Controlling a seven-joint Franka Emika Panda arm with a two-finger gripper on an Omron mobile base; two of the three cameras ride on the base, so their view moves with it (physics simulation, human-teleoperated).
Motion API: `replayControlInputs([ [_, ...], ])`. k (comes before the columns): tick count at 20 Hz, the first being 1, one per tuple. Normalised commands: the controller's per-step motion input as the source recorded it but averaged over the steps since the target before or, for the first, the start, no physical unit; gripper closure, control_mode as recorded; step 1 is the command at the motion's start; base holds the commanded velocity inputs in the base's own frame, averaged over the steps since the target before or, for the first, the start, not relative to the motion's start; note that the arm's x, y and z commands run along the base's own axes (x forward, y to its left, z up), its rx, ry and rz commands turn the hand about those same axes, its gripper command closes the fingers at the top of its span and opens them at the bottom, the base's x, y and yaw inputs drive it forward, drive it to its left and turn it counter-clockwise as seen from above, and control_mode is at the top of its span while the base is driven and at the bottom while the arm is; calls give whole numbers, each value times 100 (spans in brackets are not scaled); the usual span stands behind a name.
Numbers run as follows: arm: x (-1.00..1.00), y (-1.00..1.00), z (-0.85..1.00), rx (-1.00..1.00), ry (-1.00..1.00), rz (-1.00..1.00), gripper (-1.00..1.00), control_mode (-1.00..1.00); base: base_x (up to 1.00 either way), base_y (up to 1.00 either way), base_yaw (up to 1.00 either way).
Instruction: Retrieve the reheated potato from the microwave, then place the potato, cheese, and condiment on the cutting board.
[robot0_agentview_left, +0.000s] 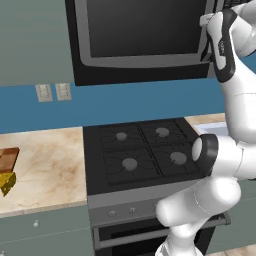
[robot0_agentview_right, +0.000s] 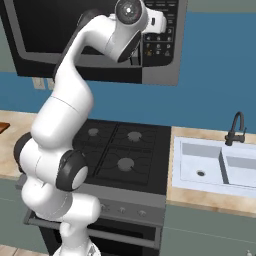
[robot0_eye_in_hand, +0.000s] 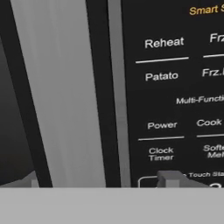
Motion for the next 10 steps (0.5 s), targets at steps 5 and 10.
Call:
replayControlInputs([
  [5, 71, 5, -2, 4, 5, 2, 100, -100, 0, 0, 0],
  [10, 22, 8, 0, 2, 3, 2, 100, -100, 0, 0, 0],
])
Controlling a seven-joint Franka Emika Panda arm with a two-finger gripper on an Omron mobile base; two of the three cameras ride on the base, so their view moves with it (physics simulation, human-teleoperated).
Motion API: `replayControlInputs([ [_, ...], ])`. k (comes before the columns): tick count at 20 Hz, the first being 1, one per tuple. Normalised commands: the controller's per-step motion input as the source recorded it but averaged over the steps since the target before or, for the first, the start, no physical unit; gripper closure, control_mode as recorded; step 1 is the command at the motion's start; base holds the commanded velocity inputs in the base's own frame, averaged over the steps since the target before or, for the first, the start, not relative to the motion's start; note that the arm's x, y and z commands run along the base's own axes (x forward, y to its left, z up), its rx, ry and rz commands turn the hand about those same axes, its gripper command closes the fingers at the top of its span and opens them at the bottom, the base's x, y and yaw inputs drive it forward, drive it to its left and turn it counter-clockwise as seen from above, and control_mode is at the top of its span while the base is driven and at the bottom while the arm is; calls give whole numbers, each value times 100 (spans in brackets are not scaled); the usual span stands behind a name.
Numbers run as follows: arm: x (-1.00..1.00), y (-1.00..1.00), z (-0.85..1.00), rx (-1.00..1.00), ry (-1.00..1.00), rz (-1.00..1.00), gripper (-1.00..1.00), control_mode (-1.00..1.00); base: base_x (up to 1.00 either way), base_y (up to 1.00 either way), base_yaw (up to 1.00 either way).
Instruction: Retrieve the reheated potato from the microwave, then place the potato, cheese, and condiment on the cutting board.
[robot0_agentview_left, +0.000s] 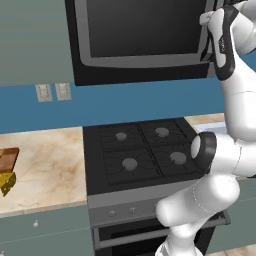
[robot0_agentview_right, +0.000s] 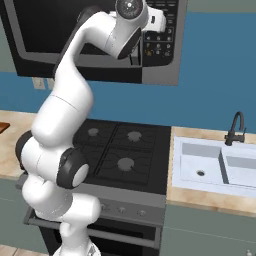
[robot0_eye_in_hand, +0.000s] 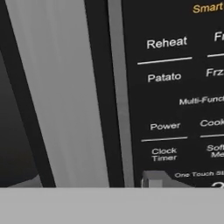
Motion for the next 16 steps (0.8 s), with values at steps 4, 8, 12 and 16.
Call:
replayControlInputs([
  [4, -44, 23, 7, 0, 0, 1, 100, -100, 0, 0, 0],
  [8, -83, 45, 13, 0, -2, 0, 100, -100, 0, 0, 0],
  [12, -100, 39, 19, 0, -8, 0, 100, -100, 0, 0, 0],
  [16, -100, 42, 20, 0, -10, 0, 100, -100, 0, 0, 0],
])
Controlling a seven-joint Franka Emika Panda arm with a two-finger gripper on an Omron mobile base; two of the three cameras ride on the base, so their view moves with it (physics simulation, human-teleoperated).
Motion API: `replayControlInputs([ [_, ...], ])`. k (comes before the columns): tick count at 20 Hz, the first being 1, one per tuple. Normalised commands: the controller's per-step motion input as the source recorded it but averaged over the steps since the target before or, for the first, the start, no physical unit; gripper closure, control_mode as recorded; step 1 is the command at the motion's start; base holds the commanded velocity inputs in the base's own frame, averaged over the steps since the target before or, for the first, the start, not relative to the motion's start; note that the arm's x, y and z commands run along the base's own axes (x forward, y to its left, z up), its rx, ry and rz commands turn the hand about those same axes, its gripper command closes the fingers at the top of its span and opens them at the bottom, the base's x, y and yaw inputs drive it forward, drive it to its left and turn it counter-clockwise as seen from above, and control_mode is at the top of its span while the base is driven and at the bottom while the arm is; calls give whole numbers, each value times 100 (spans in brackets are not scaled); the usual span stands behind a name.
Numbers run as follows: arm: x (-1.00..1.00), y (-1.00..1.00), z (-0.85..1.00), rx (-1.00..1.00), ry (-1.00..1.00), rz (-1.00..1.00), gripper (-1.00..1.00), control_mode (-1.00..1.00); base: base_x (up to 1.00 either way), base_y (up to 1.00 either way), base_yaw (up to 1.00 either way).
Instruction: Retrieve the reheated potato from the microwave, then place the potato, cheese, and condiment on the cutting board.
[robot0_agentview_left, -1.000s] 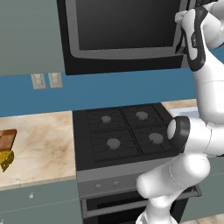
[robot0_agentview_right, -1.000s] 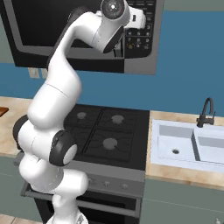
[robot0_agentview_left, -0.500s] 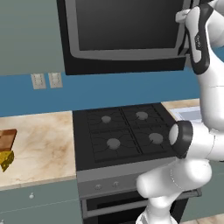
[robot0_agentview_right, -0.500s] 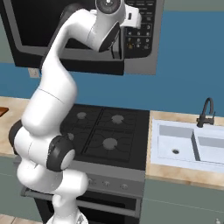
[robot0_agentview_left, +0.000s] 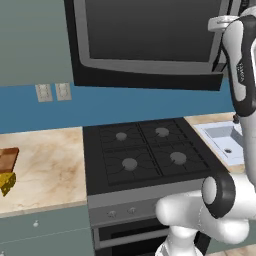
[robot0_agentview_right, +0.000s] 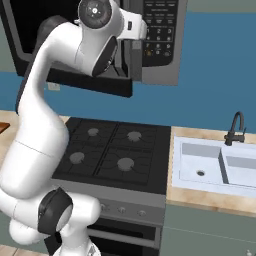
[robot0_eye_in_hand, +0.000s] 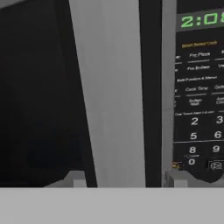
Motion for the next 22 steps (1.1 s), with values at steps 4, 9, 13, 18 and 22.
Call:
replayControlInputs([
  [4, -100, 56, 12, 0, -9, 0, 100, -100, 0, 0, 0],
  [9, -100, 64, 6, 0, -5, 0, 100, -100, 0, 0, 0],
  [13, -100, 68, 4, 0, 0, 0, 100, -100, 0, 0, 0],
  [18, -100, 66, 3, 0, 0, 0, 100, -100, 0, 0, 0],
  [22, -96, 53, 0, 0, 2, 0, 100, -100, 0, 0, 0],
])
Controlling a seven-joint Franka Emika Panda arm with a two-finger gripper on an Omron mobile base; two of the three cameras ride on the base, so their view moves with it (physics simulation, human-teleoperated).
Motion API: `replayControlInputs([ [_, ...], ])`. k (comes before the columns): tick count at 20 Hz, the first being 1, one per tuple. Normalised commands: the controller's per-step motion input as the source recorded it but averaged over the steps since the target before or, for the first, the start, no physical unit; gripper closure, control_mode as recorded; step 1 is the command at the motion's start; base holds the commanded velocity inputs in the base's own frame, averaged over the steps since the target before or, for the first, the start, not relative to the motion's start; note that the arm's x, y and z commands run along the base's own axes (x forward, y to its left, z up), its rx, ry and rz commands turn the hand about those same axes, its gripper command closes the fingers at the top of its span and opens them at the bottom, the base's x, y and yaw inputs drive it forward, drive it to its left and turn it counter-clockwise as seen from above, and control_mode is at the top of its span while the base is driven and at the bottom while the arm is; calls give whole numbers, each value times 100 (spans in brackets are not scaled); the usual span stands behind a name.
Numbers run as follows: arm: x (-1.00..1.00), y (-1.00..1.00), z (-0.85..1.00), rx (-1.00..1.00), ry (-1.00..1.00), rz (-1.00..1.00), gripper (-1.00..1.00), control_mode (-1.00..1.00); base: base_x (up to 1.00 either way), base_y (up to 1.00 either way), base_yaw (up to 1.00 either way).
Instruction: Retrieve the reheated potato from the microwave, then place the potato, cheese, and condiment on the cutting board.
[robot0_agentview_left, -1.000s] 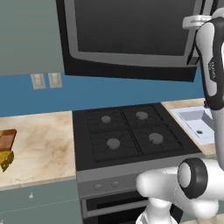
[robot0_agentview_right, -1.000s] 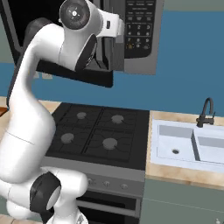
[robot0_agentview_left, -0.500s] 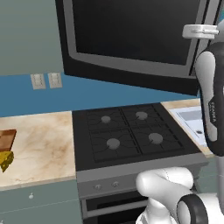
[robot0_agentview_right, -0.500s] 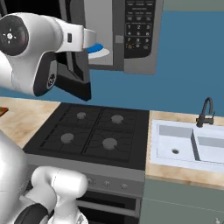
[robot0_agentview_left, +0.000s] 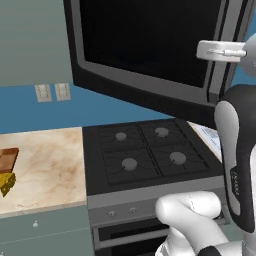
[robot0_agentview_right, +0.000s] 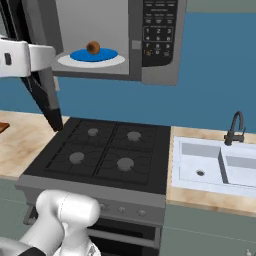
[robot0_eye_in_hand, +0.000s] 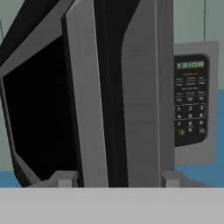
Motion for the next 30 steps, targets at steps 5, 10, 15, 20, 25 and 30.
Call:
replayControlInputs([
  [5, -73, 26, 0, 0, 6, 0, -100, -100, 0, 0, 0],
  [10, -43, -15, 0, 0, 1, 0, -100, -100, 0, 0, 0],
  [15, -90, -67, 4, 7, -1, 4, -100, -100, 0, 0, 0],
  [20, -47, -92, 5, 17, 0, 11, -100, -100, 0, 0, 0],
  [25, 58, -76, -3, 31, 9, 15, -100, -100, 0, 0, 0],
  [30, 100, -22, -25, 38, 24, 19, -100, -100, 0, 0, 0],
])
